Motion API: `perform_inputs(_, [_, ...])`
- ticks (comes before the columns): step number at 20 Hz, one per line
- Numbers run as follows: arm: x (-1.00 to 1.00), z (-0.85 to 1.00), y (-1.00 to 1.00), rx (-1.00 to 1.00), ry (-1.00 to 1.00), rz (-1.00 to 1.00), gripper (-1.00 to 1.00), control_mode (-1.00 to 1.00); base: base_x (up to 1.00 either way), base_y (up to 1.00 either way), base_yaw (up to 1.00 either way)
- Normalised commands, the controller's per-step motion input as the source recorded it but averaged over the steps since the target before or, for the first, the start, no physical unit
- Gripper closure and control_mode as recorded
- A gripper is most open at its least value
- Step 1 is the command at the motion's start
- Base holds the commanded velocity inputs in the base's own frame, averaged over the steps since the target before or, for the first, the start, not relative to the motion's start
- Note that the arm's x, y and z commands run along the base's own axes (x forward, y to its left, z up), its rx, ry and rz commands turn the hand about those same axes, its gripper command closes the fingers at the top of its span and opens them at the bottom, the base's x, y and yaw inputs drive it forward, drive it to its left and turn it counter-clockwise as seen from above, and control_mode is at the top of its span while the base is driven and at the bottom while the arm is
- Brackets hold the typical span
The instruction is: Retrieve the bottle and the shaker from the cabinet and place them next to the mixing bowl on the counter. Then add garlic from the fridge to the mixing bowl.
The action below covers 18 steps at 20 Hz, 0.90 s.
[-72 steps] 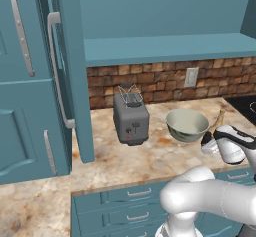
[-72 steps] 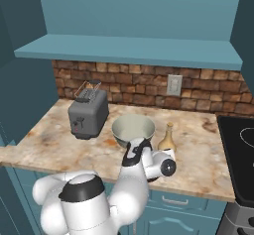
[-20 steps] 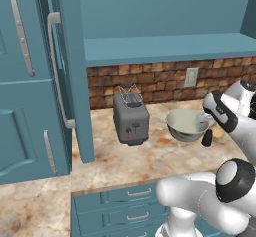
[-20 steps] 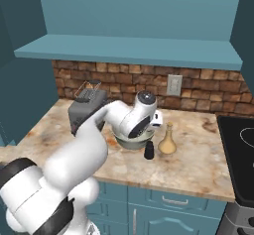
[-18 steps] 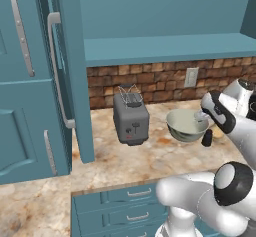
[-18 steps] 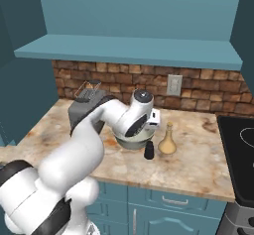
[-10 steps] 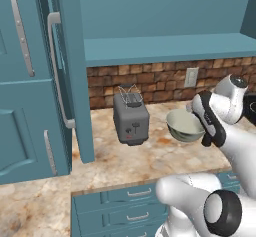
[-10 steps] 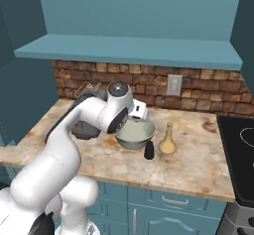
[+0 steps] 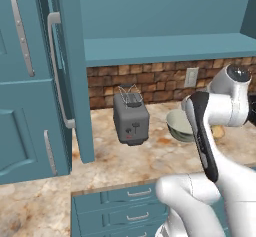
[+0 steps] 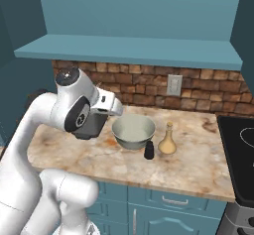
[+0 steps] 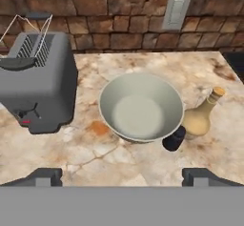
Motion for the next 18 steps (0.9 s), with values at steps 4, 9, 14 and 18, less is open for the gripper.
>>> perform_inputs(4, [-1.0, 0.63, 0.4, 0.0, -0.19, 0.0, -1.0, -1.0, 0.0, 0.0, 0.0])
perform_inputs(9, [-0.96, 0.79, 0.32, 0.0, -0.18, 0.0, -1.0, -1.0, 0.0, 0.0, 0.0])
perform_inputs(14, [-0.82, 0.86, 0.22, -0.01, -0.11, 0.0, -1.0, -1.0, 0.0, 0.0, 0.0])
perform_inputs(18, [-0.63, 0.69, 0.17, -0.01, -0.02, 0.0, -1.0, -1.0, 0.0, 0.0, 0.0])
